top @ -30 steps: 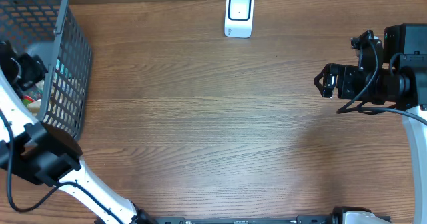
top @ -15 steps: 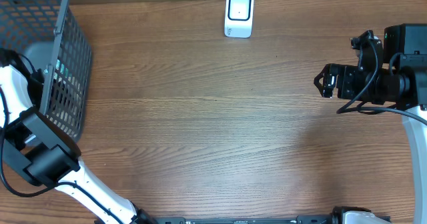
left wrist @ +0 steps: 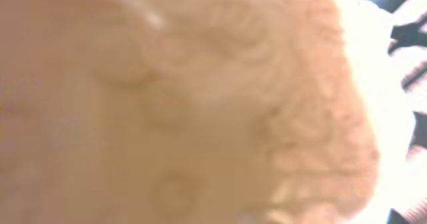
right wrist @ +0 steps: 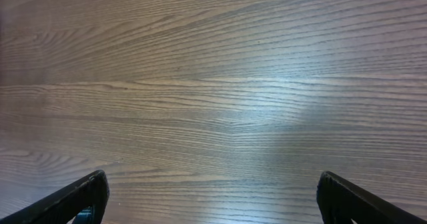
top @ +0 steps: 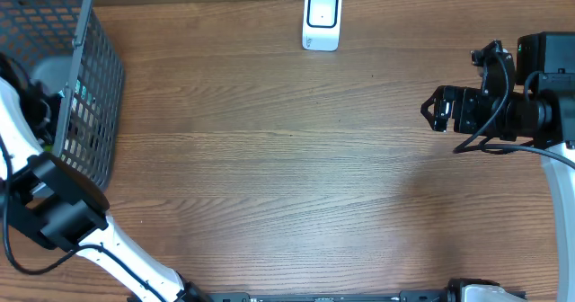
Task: Scan the item barcode
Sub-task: 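Grasp the clear wrapped pastry bag in the basket with the left gripper, then carry the pastry bag out and drop it on the table center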
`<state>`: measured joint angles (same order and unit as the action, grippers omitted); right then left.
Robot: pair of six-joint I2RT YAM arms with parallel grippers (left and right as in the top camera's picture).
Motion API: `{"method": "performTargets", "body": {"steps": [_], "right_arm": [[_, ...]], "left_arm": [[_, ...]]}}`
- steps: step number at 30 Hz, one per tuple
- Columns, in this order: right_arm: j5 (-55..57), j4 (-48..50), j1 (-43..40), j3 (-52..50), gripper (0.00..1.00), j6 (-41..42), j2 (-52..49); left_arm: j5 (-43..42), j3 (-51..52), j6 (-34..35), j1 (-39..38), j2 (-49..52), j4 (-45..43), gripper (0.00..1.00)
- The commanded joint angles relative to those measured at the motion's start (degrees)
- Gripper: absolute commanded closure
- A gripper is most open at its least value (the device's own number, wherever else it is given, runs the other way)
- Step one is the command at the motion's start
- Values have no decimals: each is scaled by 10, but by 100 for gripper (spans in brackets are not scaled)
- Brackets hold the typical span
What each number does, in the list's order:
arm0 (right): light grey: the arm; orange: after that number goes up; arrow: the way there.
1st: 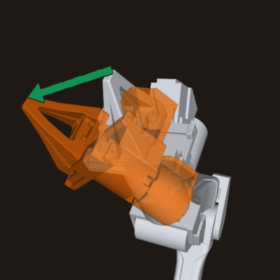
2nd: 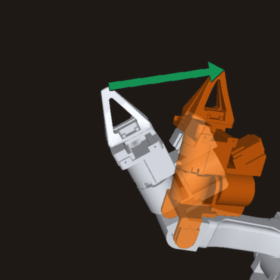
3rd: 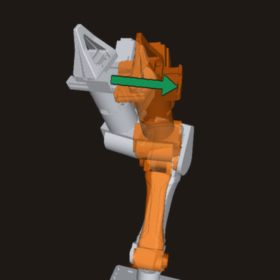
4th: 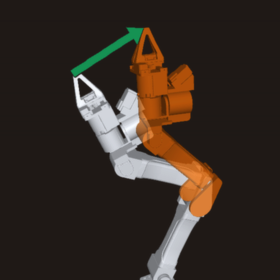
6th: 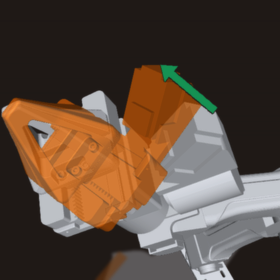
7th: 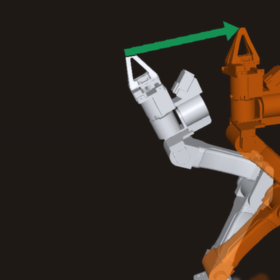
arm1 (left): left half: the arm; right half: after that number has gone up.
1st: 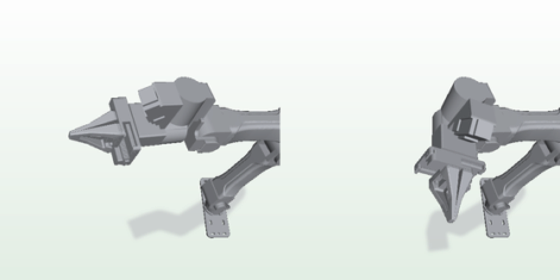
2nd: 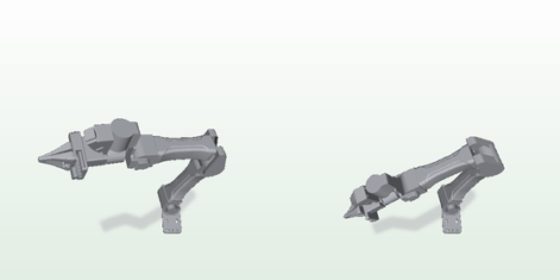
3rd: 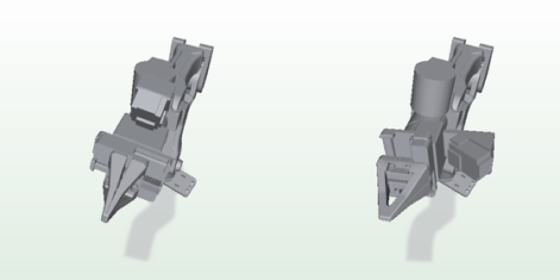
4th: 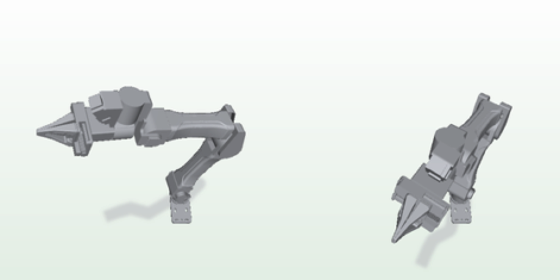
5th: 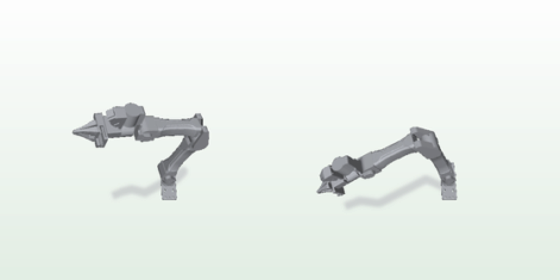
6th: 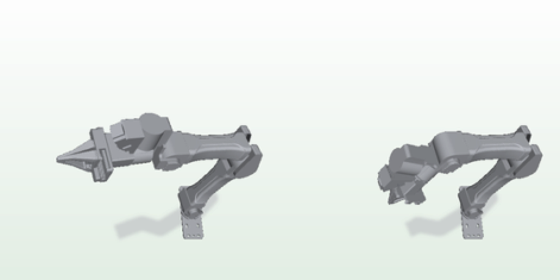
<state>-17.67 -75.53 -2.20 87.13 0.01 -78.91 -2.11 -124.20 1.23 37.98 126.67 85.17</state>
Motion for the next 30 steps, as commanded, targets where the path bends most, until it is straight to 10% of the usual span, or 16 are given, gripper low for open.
{"method": "performTargets", "body": {"steps": [1, 7, 16, 30], "right_arm": [[-5, 4, 3, 13, 0, 0, 7], [-5, 9, 3, 13, 0, 0, 7], [-5, 15, 3, 13, 0, 0, 7], [-5, 30, 3, 13, 0, 2, 7]], "left_arm": [[-2, -137, 55, 1, -6, 51, 96], [-19, -335, 82, 1, -17, 116, 96], [-95, -361, 96, -39, -145, 116, 96], [87, -199, 254, -404, -171, 115, 96]]}}
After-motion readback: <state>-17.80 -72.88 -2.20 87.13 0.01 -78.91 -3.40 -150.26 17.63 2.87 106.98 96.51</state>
